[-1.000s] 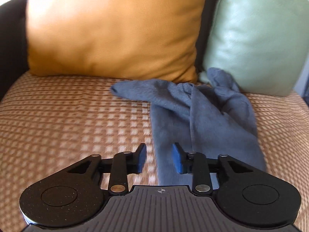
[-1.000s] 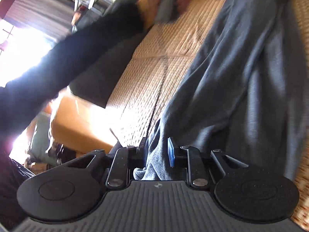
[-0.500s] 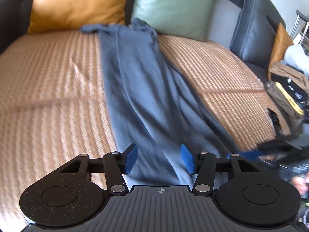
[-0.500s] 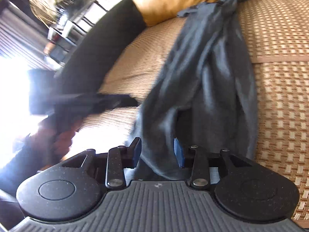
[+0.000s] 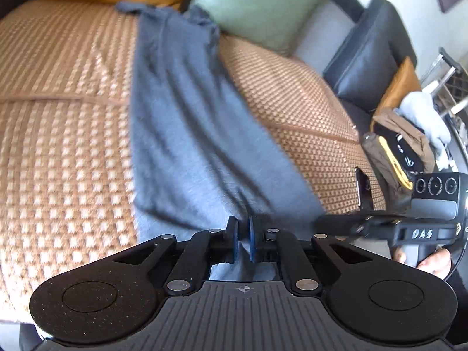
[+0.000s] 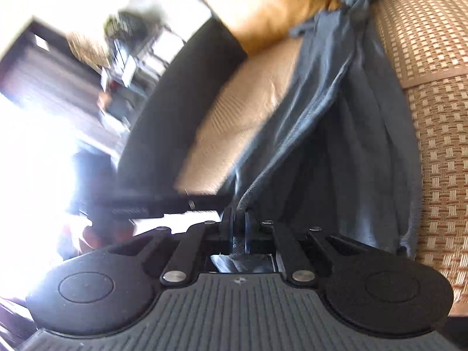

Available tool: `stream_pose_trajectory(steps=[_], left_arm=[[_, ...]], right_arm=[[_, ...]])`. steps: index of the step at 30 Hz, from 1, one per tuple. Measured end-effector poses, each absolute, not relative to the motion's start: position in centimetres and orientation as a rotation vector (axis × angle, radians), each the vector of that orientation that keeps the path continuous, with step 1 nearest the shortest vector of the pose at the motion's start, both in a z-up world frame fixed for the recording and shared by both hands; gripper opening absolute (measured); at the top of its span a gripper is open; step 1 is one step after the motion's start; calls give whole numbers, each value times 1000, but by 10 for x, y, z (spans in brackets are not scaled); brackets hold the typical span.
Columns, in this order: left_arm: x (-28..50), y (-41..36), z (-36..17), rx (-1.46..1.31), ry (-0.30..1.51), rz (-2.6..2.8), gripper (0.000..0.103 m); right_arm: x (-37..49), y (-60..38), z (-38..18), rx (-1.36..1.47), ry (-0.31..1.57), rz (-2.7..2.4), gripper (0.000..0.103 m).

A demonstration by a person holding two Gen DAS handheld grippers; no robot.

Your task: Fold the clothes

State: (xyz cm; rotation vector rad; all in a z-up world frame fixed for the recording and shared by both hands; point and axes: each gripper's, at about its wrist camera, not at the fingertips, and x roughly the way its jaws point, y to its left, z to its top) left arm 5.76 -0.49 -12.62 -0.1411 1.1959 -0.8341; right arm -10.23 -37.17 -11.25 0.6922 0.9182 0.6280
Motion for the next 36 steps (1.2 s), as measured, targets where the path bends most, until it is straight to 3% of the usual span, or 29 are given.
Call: stream_pose_trajectory(steps=[2,5,7,9,10,11,14,26,36], left_arm=[[53,-7,-146,-37,1254,-780,43],[45,5,-170,-8,1316,-690,47],[38,22,-172,-73,1316,-664,52],[31,40,-162,-134,1240,-633,62],[30,46,-158,-142,1192,-602,70],[28,52,-155,-150,1144,-571,74],[33,57,-157,-187,1084,-520,77],[45,18,-193,-298,1106,-685,79],[52,30,-198,-270,1083,-684,80]], right_arm=[[-102,-368,-122,638,980,595,13],[-106,-360,-146,566,1092,521,24],[-112,-371,-147,560,1072,467,29],[-118,-387,-143,565,1019,413,48],[-122,-395,-140,568,992,386,63],[-125,-403,-138,571,966,359,67],[-132,-427,-135,590,901,282,67],[-121,-432,-211,907,984,349,64],[-115,-393,-203,730,1005,388,64]])
